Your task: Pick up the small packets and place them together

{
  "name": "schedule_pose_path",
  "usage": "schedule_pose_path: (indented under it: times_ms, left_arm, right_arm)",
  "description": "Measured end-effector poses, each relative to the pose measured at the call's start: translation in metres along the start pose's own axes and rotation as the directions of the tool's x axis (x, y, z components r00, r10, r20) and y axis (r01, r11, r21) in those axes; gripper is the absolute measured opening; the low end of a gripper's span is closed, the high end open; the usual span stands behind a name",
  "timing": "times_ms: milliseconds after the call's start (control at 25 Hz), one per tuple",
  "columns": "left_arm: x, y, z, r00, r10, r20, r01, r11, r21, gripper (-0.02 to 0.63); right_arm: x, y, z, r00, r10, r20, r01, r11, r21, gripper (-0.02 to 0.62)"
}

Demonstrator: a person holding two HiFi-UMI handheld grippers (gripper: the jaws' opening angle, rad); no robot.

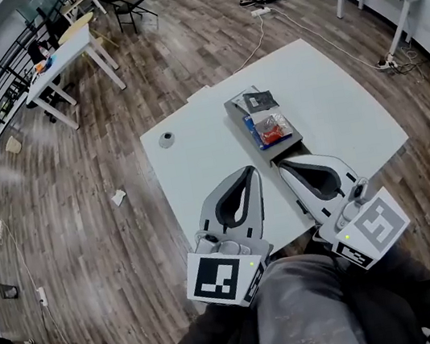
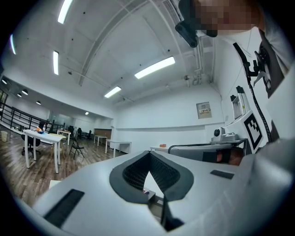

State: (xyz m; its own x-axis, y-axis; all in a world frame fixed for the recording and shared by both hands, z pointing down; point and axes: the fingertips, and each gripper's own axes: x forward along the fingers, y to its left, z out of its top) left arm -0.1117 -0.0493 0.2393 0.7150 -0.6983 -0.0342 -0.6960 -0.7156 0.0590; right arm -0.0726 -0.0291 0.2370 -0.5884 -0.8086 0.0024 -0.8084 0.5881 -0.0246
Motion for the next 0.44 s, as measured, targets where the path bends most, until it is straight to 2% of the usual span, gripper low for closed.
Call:
schedule_pose_path:
  times_ms: [440]
  left_arm:
    - [0.0025,0.0049,-0.0037,1.0,-0.021,-0.013,0.021,1.0,-0.018,0.003]
  right_arm:
    - [0.0075,0.0002,0.0007,1.0,-0.008,0.003,0.008,1.0,0.005,0.006]
